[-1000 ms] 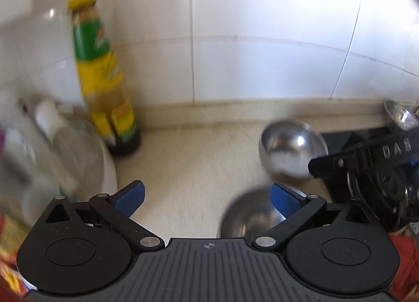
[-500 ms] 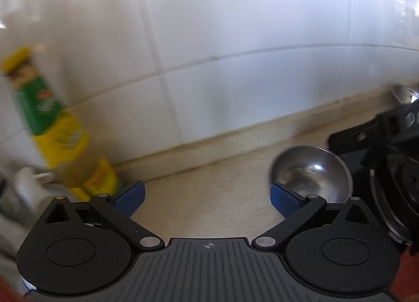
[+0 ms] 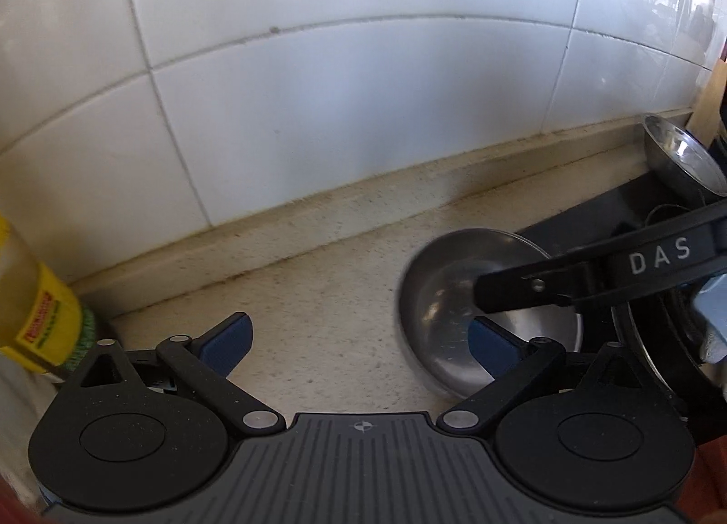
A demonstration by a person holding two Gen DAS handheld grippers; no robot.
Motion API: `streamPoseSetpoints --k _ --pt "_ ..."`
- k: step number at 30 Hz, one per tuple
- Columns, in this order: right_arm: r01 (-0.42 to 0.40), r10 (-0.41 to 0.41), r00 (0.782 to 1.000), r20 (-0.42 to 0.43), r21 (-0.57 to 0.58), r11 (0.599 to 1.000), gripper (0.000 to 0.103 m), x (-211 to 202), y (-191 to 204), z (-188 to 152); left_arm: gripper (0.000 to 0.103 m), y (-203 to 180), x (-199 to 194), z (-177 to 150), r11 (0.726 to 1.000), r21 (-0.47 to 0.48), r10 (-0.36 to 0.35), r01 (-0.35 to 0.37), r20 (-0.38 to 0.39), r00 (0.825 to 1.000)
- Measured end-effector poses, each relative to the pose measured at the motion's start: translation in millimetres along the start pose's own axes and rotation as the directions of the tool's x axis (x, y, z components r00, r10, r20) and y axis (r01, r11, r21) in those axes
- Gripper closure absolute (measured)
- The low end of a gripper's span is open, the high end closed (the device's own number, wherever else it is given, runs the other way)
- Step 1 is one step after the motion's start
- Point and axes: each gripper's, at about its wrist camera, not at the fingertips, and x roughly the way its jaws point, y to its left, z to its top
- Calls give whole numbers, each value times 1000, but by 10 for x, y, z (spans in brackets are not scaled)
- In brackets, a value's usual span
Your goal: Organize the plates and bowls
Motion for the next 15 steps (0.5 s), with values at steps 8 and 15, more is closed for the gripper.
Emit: streamPoseSetpoints --k 8,15 --pt "-13 14 999 -44 16 1000 34 137 -77 -21 25 -25 196 -1 1000 11 -28 29 -58 998" --pt "-22 24 996 -81 35 999 35 236 -104 -60 40 -106 317 -9 998 48 -23 27 -85 996"
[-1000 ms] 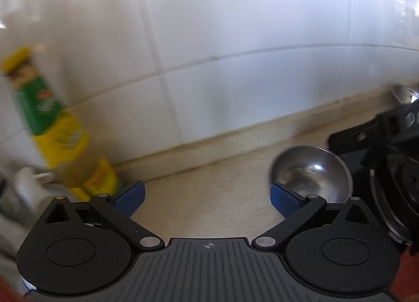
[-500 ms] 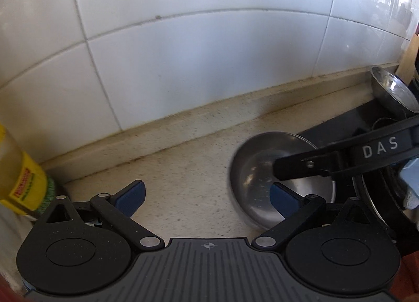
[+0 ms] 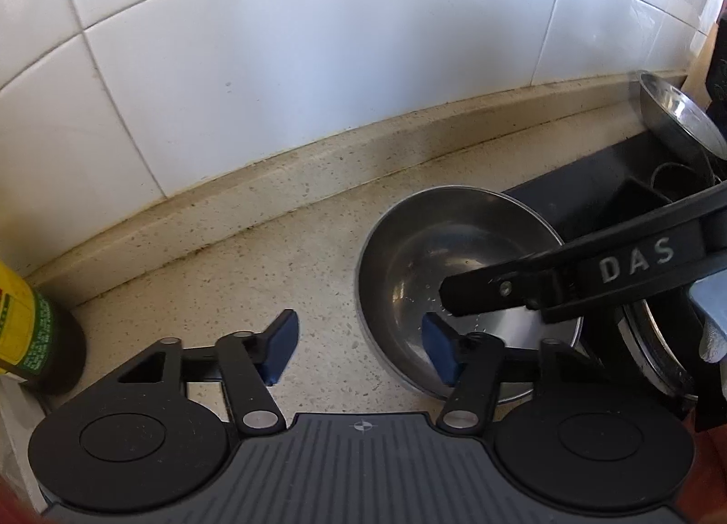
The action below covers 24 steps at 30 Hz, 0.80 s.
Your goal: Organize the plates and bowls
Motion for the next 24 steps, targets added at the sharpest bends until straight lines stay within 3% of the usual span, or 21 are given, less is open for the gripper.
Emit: streamPoseSetpoints --k 2,8,13,24 --pt "-2 2 1000 -15 8 1000 36 36 -3 -12 48 -22 0 -2 1000 14 0 0 5 1000" --pt "-3 3 1000 -18 -11 1000 49 81 24 -62 55 -97 -2 -24 999 48 17 -18 22 1000" --pt "-4 4 1000 -3 -27 1000 49 79 48 -61 55 -175 -66 -34 996 79 47 -52 60 997" --pt "-37 37 999 36 -17 999 50 -36 73 -5 55 -167 -270 3 996 56 60 -68 128 990"
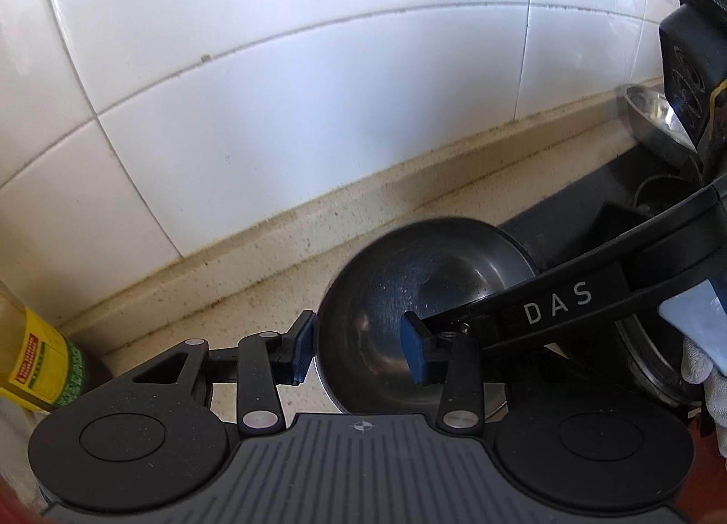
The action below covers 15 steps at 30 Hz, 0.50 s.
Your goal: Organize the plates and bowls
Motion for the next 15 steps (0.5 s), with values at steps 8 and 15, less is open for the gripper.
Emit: streamPoseSetpoints --k 8,15 --pt "-28 28 999 32 -7 1000 51 -146 83 33 55 29 -168 54 1000 -23 13 -12 40 999" --pt "-38 40 998 57 -44 998 51 -358 287 -8 55 37 -453 73 999 -35 34 -31 79 996"
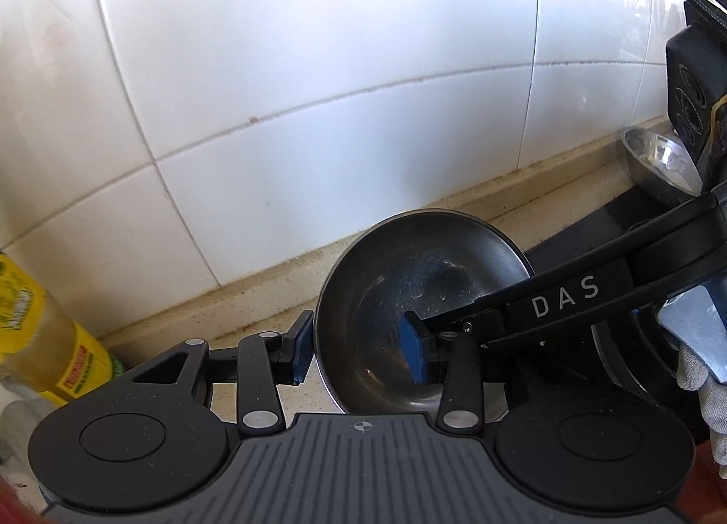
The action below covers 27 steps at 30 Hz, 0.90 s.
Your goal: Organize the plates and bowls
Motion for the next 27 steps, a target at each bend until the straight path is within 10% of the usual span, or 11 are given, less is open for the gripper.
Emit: streamPoseSetpoints --k 16,27 --pt "-26 23 999 -37 -72 997 51 -459 561 -531 55 -115 -1048 -359 998 -28 62 -60 55 997" --pt "-19 13 990 -138 -42 999 51 -334 557 -882 55 -157 -1103 -702 998 -54 35 -37 -22 999"
